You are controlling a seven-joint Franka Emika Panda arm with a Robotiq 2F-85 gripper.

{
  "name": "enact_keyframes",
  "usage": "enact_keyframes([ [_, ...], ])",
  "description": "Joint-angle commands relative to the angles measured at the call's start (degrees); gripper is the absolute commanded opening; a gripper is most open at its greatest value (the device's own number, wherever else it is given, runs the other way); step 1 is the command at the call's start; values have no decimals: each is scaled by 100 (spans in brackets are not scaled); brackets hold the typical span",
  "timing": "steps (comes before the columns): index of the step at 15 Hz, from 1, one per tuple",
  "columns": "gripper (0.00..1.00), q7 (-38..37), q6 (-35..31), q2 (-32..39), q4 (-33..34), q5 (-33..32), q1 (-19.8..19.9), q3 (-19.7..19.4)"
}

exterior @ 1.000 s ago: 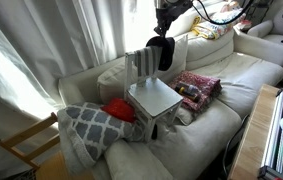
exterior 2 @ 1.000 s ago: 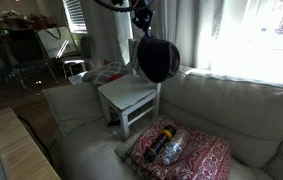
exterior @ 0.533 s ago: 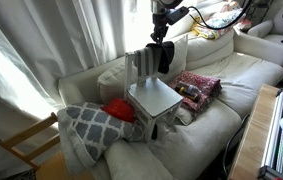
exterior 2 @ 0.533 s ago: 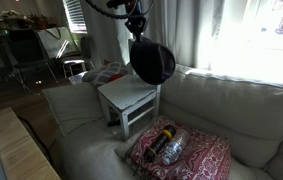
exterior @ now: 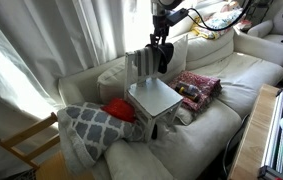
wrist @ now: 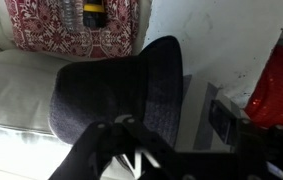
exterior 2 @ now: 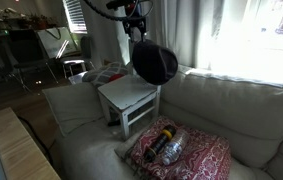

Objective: Hang the striped towel and black hat on the backrest of the white chair.

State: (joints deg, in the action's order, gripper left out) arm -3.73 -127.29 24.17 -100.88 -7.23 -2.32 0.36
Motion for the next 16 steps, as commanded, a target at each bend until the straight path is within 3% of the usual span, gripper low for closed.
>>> enact_keyframes([
  [1, 99, 96, 255, -92, 65, 96, 67, -58],
  [5, 100, 668, 920, -541, 85, 546, 428, -19],
  [11, 100, 2142, 2493, -1574, 119, 1768, 1058, -154],
  [16, 100, 2660, 2151, -2405, -171, 2053, 1157, -474],
])
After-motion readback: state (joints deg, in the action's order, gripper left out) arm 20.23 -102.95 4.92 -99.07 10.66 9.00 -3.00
